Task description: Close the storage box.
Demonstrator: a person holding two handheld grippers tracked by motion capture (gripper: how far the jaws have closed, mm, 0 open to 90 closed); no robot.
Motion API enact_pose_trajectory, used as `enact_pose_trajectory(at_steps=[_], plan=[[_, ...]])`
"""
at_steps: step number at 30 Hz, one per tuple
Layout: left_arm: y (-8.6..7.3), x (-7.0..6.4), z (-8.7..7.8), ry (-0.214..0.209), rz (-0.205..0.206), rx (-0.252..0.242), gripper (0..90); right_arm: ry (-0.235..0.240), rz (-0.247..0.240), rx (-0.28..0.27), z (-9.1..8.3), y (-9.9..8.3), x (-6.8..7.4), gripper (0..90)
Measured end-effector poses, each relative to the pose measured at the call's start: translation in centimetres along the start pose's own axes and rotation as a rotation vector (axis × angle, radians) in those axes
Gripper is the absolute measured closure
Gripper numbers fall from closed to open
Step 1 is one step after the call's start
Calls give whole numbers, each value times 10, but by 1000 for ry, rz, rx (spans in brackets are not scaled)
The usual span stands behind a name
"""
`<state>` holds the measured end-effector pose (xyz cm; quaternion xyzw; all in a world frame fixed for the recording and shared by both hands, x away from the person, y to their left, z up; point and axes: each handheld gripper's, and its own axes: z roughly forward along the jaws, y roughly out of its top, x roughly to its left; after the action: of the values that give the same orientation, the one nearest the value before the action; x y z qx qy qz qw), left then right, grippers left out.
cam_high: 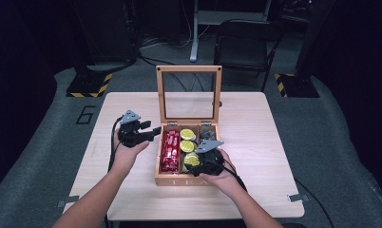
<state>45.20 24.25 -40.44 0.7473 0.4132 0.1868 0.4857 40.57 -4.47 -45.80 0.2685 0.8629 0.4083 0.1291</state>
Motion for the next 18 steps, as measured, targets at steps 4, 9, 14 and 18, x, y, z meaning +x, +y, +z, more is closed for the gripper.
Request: enact_pose_trajectory(at_steps=[4,9,14,18], plan=[[0,0,0,-3,-1,5,424,-8,-12,6,0,0,1,362],[0,-1,1,-4,-4,1,424,-9,-6,2,0,0,0,369],[-1,0,0,-3,-3,5,425,-3,0,-5,-2,1,0,370],[-1,0,2,1,-5,7,424,-2,-2,-24,-8,5,0,370]])
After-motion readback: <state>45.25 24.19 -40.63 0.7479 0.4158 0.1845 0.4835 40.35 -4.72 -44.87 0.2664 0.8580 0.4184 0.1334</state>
